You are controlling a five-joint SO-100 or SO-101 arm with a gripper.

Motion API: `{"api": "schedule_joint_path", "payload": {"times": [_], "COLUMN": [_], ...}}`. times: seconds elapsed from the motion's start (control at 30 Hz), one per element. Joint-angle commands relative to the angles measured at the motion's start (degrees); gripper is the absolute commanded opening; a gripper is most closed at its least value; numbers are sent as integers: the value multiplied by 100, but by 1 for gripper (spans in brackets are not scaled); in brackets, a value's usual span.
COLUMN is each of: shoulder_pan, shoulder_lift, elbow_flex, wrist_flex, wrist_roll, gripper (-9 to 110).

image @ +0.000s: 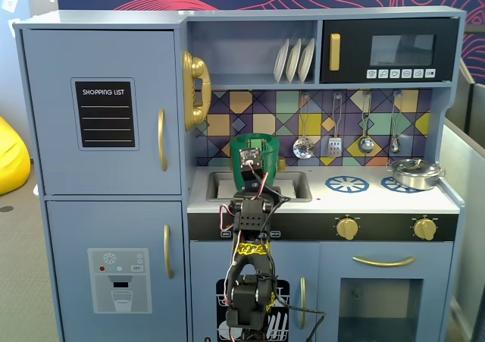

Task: Take off the lid from the green recipient and place it on the counter

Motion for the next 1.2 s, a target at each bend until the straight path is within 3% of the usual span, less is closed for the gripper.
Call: {"api": "schedule_joint_path", "payload": {"times": [0.0,0.5,1.17], "shoulder_pan": [-53,-185,79], "shoulder_lift": [-308,-1837,-3393], "elbow_flex": [-686,-1626,-2988], "wrist_flex": [-290,-2013,-2382], "wrist_roll": [308,492,475], "gripper": [33,36,36]}}
